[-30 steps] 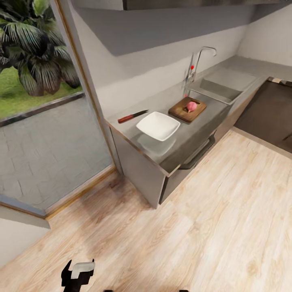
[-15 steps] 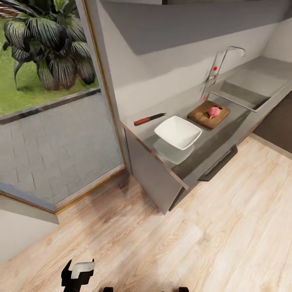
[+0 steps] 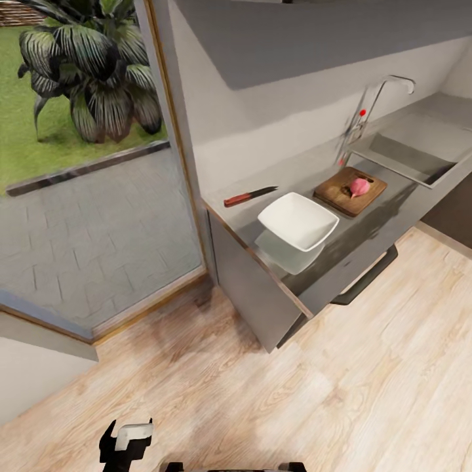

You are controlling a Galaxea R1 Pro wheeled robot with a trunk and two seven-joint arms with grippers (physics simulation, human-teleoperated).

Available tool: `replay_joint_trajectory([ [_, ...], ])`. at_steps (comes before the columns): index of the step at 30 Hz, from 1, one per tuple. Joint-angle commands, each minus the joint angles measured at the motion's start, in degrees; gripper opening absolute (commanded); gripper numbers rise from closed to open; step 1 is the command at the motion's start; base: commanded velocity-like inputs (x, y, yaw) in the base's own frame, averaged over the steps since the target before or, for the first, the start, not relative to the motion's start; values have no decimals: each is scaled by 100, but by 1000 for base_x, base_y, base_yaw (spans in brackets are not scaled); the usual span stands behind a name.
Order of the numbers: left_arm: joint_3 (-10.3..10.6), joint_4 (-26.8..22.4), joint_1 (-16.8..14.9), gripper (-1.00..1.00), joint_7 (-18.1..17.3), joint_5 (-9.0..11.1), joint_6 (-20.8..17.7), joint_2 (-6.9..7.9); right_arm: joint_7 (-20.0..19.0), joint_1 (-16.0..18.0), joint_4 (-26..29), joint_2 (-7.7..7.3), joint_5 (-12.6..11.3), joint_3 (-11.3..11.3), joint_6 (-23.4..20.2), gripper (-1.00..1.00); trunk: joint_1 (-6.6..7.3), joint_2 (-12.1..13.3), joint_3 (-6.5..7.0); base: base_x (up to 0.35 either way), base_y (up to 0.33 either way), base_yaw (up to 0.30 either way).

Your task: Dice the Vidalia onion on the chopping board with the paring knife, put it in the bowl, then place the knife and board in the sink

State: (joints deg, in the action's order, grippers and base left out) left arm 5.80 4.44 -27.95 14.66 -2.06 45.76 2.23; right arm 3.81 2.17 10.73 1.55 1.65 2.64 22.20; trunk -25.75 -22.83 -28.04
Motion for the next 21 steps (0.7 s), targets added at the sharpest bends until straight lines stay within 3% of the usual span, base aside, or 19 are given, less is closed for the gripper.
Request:
replay_joint_trajectory([
  [1,48,22,-9,100,60,-23,22,-17,73,2,255,-1,25,25,-32,100,-3,-9,-7,4,-1,1],
  [4,46,22,-9,100,65,-23,17,-30,205,2,884,6,53,26,-299,100,-3,-9,-7,2,0,1],
  [7,45,22,-9,100,70,-23,-33,-36,480,2,1735,47,199,31,-1344,100,-3,-9,-7,0,0,0],
  [9,44,22,-9,100,71,-23,-103,-37,658,4,2376,144,443,38,-2211,100,-3,-9,-7,0,0,0],
  [13,44,22,-9,100,66,-23,-278,-43,780,9,3040,368,1026,42,-2751,100,-3,-9,-7,0,2,0],
  [17,44,22,-9,100,63,-23,-366,-47,902,110,3479,765,1833,43,-3141,100,-3,-9,-7,0,152,0],
  [18,44,22,-9,100,63,-23,-372,-47,925,151,3585,844,1949,43,-3297,100,-3,-9,-7,0,255,0],
  [21,44,17,-9,100,67,-23,-385,-47,956,408,3958,844,2100,43,-3837,100,-3,-9,-7,0,281,0],
])
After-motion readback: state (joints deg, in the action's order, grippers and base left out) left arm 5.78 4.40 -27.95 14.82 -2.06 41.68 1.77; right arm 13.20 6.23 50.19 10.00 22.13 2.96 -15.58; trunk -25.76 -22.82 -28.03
